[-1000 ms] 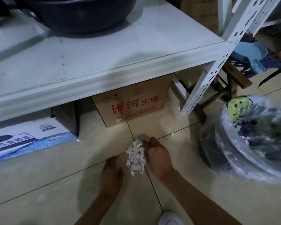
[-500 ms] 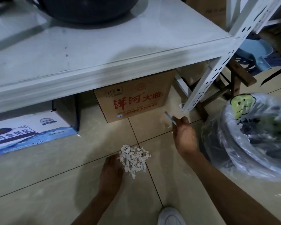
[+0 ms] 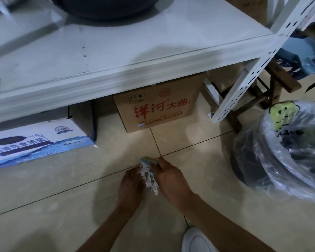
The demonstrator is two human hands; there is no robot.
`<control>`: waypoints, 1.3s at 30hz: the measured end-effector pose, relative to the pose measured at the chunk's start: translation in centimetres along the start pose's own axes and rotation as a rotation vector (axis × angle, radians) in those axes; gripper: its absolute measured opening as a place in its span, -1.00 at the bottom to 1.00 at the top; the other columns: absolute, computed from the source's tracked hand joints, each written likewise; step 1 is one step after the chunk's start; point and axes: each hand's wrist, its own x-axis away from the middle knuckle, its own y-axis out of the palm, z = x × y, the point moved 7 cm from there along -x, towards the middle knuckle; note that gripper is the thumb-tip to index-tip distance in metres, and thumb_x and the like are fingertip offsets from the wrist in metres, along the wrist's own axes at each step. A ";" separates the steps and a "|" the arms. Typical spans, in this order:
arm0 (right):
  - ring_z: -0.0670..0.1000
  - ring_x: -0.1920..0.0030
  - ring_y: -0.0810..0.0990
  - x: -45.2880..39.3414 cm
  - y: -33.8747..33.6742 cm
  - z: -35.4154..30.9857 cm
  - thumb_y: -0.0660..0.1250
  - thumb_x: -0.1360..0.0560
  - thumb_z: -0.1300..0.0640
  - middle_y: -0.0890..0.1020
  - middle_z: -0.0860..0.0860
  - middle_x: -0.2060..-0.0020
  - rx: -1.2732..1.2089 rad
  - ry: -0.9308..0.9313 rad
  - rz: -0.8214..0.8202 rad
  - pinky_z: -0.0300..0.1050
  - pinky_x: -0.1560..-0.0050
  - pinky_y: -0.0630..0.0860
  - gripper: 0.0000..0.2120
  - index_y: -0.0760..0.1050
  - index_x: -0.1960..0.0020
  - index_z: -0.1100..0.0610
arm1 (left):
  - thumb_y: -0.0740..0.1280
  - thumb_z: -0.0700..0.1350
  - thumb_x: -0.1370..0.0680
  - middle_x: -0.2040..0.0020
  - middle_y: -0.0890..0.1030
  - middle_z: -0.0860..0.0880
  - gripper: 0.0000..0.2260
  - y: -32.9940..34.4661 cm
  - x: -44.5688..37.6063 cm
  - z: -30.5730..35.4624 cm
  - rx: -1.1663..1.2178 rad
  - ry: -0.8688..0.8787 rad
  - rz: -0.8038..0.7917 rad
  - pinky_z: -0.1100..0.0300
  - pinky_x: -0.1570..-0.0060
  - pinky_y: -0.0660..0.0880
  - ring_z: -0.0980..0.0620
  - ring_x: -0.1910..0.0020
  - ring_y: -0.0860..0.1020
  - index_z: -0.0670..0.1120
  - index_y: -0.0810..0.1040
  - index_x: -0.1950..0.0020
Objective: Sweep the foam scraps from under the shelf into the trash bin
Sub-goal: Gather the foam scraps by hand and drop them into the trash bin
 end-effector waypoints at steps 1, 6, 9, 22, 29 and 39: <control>-0.06 0.37 0.64 0.2 -0.3 0.2 0.60 -0.07 0.13 0.66 0.02 0.19 0.028 -0.029 0.031 -0.28 0.48 0.52 -0.49 0.66 -0.03 0.05 | 0.17 -0.08 -0.46 -0.29 0.57 -0.11 -0.53 0.1 0.0 -0.2 0.007 0.002 -0.006 0.14 -0.19 0.50 -0.12 -0.25 0.51 -0.11 0.51 -0.35; -0.01 0.56 0.52 1.3 -2.9 3.9 0.48 -0.30 0.26 0.58 0.07 0.28 -0.012 0.161 0.164 -0.21 0.56 0.48 -0.51 0.57 -0.22 0.11 | 0.43 -0.11 -0.43 -0.32 0.47 -0.15 -0.39 0.0 0.0 -0.1 0.021 -0.059 -0.056 0.12 -0.22 0.49 -0.12 -0.25 0.50 -0.11 0.37 -0.46; 0.01 0.61 0.51 1.3 -1.8 3.1 0.56 -0.25 0.20 0.59 0.09 0.31 0.019 0.182 0.107 -0.21 0.60 0.48 -0.62 0.64 -0.06 0.18 | 0.45 -0.03 -0.40 -0.31 0.41 -0.11 -0.29 0.9 0.2 0.0 0.019 -0.121 -0.113 0.13 -0.23 0.48 -0.07 -0.24 0.49 -0.07 0.28 -0.50; 0.05 0.49 0.51 1.8 -5.1 4.0 0.31 -0.51 0.22 0.58 0.12 0.39 -0.404 0.387 0.381 -0.17 0.46 0.42 -0.85 0.58 0.20 0.25 | 0.29 -0.23 -0.56 -0.19 0.53 -0.15 -0.69 -3.0 -0.6 1.1 0.246 -0.146 0.119 0.18 -0.06 0.51 -0.11 -0.08 0.60 -0.09 0.54 -0.31; 0.16 0.41 0.56 2.5 -2.9 6.4 0.24 -0.51 0.09 0.61 0.21 0.40 -1.007 0.699 0.425 0.12 0.29 0.55 -0.77 0.61 0.24 0.08 | 0.25 -0.06 -0.63 0.18 0.65 -0.09 -0.71 -1.5 -2.4 2.5 0.904 -0.451 -0.124 0.28 0.29 0.58 0.04 0.25 0.62 -0.26 0.61 -0.11; 0.02 0.46 0.43 3.9 -1.7 8.8 0.24 -0.57 0.27 0.55 0.14 0.40 -1.263 0.879 0.523 -0.12 0.41 0.39 -0.80 0.63 0.13 0.17 | 0.28 -0.27 -0.58 0.40 0.55 -0.06 -0.81 -1.4 -1.7 2.2 0.858 -0.447 -0.129 0.32 0.49 0.41 0.12 0.50 0.50 -0.12 0.59 0.20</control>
